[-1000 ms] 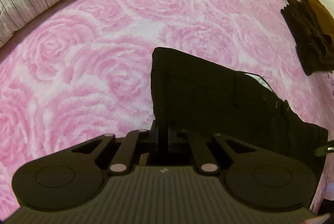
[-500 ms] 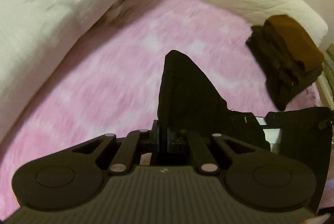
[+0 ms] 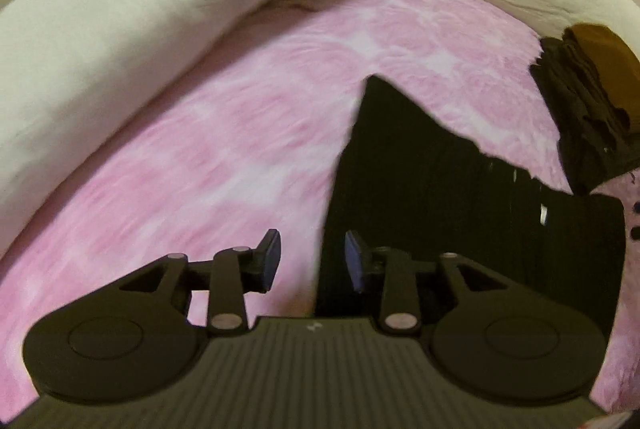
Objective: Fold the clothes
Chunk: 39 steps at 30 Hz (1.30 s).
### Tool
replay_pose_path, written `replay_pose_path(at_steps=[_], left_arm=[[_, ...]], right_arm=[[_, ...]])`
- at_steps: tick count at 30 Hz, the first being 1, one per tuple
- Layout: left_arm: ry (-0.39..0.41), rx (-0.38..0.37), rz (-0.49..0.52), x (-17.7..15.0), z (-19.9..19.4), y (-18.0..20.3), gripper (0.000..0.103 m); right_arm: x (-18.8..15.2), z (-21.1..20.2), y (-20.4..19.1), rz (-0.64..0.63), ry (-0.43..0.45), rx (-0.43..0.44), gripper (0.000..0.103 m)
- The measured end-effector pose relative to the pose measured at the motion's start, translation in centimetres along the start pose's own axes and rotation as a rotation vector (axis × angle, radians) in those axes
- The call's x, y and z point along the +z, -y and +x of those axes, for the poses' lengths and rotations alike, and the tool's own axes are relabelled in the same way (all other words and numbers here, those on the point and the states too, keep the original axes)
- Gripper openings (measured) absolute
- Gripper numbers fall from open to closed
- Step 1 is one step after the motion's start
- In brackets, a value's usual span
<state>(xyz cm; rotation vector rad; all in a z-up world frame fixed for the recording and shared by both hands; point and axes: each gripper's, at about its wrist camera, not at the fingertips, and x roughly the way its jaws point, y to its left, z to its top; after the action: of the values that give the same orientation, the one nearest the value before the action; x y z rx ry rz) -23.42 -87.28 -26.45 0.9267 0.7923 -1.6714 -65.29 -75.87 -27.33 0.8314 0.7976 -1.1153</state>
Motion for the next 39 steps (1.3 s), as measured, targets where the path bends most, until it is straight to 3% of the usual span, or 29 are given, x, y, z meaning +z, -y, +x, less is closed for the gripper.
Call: replay_pose_path(at_steps=[1,4,8,12,15,19,23,29,34,36,39], left_arm=[[-0.001,0.026,-0.026,-1.9,-2.1,-0.7,0.032],[-0.026,0.112,-0.099,-8.0,-8.2,-2.6,0.037],[-0.149,0.241,-0.174,-18.4,-15.0,-3.9,0.038],[-0.270,0.315,-0.221,-29.5,-21.1,-4.0,0.054],[-0.345,0.316,-0.215,-37.4,-24.4,-3.1,0.056],[-0.413,0.223,-0.120,-46.3,-26.9,-1.8,0.054],[-0.377,0.155,-0.117,-52.9,-28.0,-2.2,0.045],[-0.313,0.117,-0.090,-57.9,-28.6,-3.1,0.037],[-0.279,0.111,-0.076,-60.4,-27.8,-4.1,0.036],[-0.278,0.114,-0.062,-60.5,-27.1,-4.6,0.013],[-0.266,0.096,-0.040,-59.9,-27.6,-5.4,0.002]], right_arm=[[-0.1,-0.8,-0.8,-0.044,0.014,-0.011,0.079],[-0.2,-2.5,-4.4,-0.190,0.046,0.084,0.079],[-0.5,-1.7,-10.2,-0.352,0.013,0.243,0.079],[-1.6,-0.7,-17.3,-0.504,0.002,0.334,0.079],[-3.3,-0.3,-23.0,-0.616,-0.003,0.378,0.079],[-6.5,0.4,-30.5,-0.762,-0.017,0.398,0.079],[-9.8,1.9,-36.9,-0.817,-0.058,0.363,0.079],[-14.0,3.9,-45.4,-0.915,-0.133,0.316,0.079],[-15.0,4.8,-48.2,-0.989,-0.150,0.285,0.079],[-14.8,5.2,-48.8,-0.997,-0.160,0.279,0.079],[-14.3,5.7,-49.0,-1.063,-0.151,0.264,0.079]])
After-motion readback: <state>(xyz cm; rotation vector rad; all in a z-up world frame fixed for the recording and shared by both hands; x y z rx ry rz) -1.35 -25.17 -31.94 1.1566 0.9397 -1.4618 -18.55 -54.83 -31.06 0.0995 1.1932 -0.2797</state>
